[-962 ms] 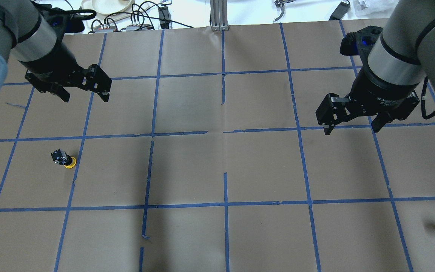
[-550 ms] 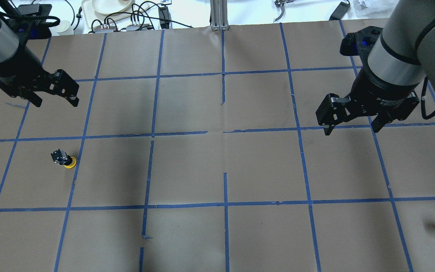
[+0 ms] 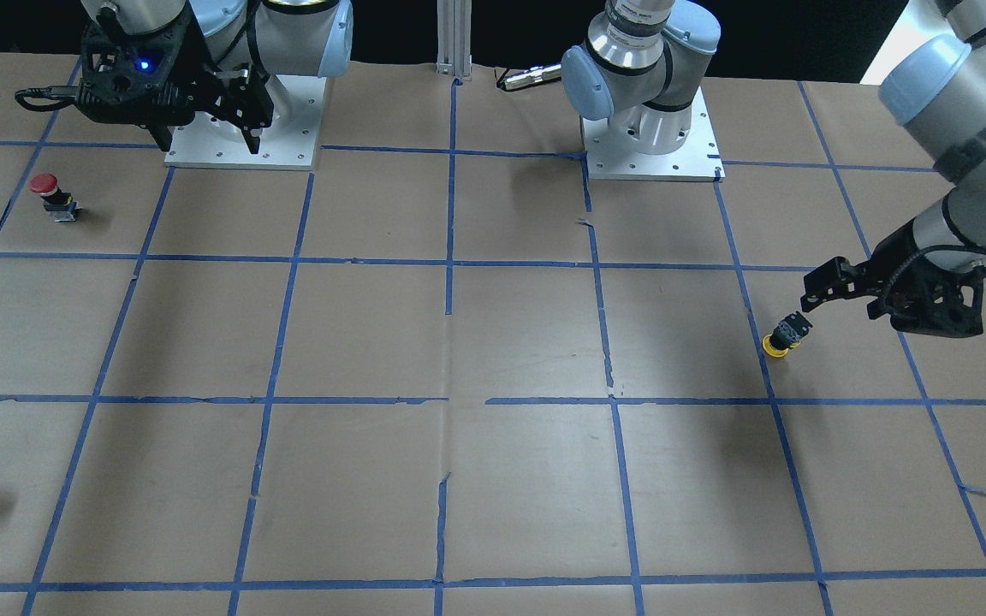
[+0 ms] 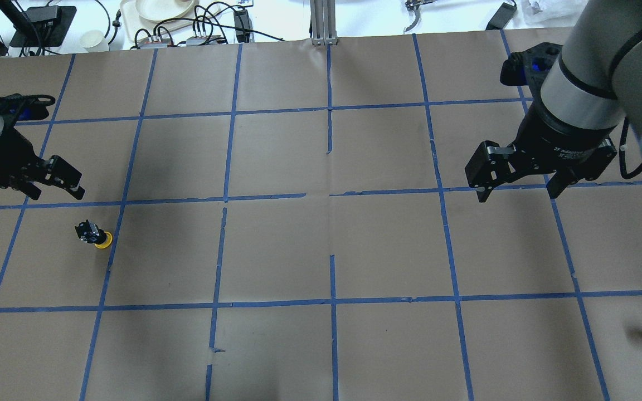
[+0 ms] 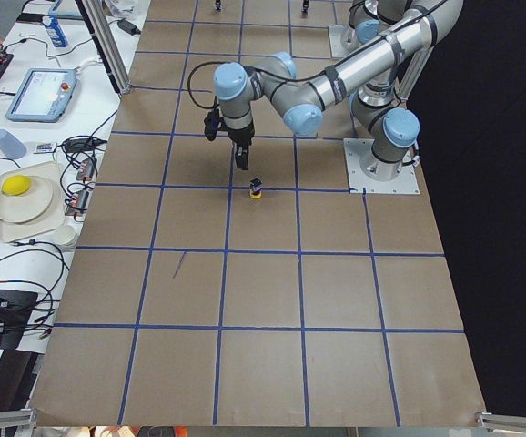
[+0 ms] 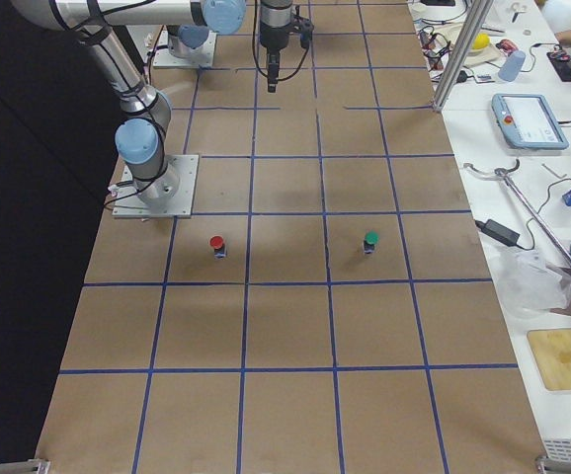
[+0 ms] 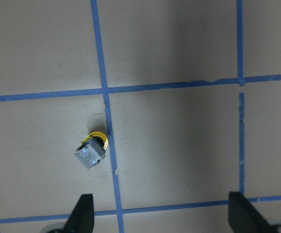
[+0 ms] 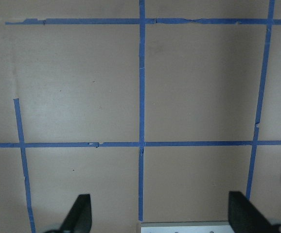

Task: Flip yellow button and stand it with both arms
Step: 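Move the left gripper down toward the yellow button lying on its side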

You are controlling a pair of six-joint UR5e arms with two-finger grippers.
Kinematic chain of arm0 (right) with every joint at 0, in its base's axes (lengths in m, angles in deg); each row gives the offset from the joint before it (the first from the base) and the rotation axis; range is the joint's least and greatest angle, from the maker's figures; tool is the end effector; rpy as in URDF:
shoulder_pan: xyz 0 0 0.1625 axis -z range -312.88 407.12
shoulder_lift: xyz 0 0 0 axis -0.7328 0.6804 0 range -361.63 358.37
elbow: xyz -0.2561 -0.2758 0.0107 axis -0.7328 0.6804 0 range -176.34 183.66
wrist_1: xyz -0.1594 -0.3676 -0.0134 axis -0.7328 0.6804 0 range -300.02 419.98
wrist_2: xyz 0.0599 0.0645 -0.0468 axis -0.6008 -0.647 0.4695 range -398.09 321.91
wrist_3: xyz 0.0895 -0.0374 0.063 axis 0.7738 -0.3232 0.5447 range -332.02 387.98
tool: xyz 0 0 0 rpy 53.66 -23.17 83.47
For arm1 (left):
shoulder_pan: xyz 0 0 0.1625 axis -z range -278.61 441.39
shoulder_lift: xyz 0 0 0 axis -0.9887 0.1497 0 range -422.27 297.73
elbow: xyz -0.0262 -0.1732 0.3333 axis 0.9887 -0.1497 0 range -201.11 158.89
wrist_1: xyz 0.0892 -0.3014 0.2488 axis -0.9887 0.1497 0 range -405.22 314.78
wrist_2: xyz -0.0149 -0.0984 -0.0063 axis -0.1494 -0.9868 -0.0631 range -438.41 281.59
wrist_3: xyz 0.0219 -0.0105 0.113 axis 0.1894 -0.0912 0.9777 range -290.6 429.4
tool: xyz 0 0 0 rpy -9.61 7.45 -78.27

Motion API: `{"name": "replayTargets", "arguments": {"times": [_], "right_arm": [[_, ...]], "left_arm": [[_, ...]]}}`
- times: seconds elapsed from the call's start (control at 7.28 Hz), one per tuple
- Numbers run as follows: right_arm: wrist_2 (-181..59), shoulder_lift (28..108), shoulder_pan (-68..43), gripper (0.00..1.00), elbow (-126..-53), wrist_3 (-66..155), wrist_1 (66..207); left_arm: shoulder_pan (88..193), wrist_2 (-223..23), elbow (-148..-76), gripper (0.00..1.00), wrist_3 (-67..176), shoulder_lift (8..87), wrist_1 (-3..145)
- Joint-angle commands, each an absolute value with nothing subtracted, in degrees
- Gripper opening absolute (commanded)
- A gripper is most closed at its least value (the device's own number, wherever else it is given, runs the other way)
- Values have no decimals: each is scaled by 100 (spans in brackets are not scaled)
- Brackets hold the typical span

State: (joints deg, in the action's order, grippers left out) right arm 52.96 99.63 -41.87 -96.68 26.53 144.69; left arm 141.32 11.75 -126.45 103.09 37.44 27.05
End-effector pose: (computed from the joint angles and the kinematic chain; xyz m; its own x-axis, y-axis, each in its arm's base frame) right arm 0.1242 -0.3974 0.4149 -0.9998 -0.0090 0.0164 -0.0077 0.9970 0.0765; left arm 0.1305 -0.4909 0.2462 -0.9959 0.0595 0.0684 0.0666 0.9920 0.1076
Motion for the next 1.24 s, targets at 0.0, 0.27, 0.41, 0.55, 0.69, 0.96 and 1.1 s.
{"name": "replayTargets", "arguments": {"times": [0.0,0.27,0.41,0.55,0.69,0.96,1.1], "right_arm": [[5287,9953,-4165,100,-9671,2683,14653],[5296,9953,-4138,100,-9680,2701,14672],[5296,9953,-4138,100,-9680,2701,14673],[5296,9953,-4147,100,-9680,2692,14673],[5279,9953,-4130,100,-9671,2701,14681],[5296,9962,-4024,100,-9671,2710,14760],[5305,9962,-4007,100,-9671,2710,14760]], "left_arm": [[13966,1203,-13532,99,10394,4065,1286],[13957,1194,-13747,99,10333,4039,1077],[13949,1185,-13765,99,10167,4073,1103],[13940,1194,-13774,99,10105,4074,1121],[13948,1212,-13774,93,10130,4030,1129],[13957,1212,-13800,62,10113,4012,1156],[13957,1212,-13818,51,10104,4012,1165]]}}
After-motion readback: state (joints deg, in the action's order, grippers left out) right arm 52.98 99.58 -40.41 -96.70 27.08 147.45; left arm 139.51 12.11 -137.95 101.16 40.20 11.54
